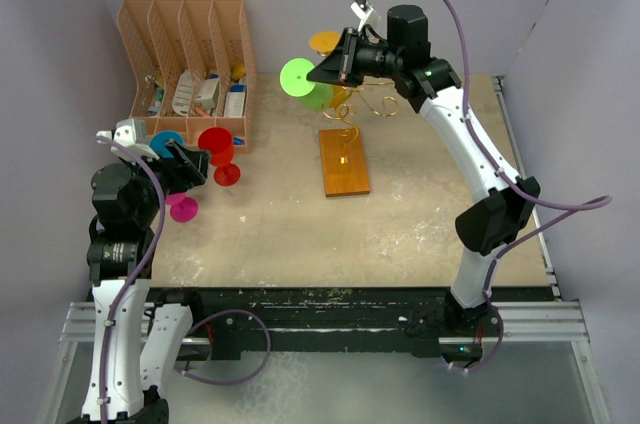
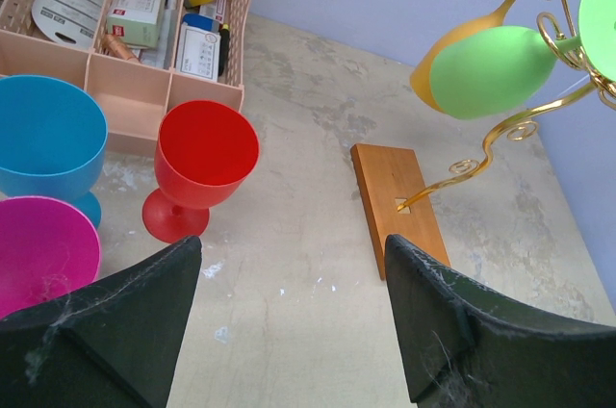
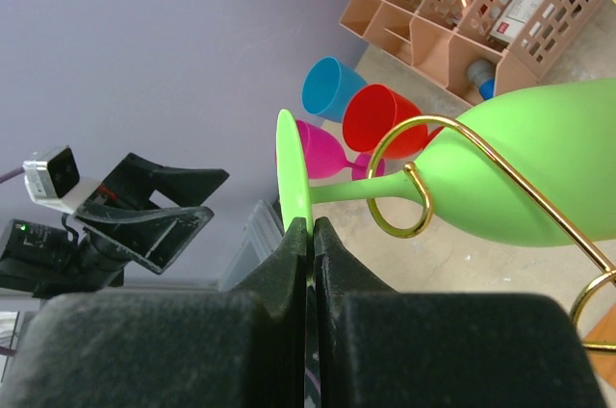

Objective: Take the wine glass off the wine glass rack

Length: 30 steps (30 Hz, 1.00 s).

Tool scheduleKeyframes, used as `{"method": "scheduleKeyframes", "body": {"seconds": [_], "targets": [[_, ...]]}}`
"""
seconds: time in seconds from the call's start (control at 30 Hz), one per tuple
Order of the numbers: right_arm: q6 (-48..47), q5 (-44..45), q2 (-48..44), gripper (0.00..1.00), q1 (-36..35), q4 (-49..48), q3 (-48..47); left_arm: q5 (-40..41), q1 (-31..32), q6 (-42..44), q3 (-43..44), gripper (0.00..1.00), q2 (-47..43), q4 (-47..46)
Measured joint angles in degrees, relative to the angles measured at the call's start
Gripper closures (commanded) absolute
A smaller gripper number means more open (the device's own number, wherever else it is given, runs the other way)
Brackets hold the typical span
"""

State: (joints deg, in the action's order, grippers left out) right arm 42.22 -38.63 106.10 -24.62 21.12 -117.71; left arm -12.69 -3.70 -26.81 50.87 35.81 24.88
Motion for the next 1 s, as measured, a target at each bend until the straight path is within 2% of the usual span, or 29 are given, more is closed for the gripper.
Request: {"method": "scheduleKeyframes", "body": {"seconds": [0.3,0.73,1.0], "targets": [[1.8,-1.3,1.3,1.00,0.0,-2.7,0.1,0.0,0.0,0.0,0.0,0.20,0.2,0.0],[2.0,5.0,1.6,1.00,0.5,-4.6,0.1,0.0,0.0,0.0,0.0,0.20,0.2,0.0],[4.1,8.5,-0.9,1.00,1.9,-7.9,6.7,0.0,0.1,0.0,0.0,0.20,0.2,0.0]]}}
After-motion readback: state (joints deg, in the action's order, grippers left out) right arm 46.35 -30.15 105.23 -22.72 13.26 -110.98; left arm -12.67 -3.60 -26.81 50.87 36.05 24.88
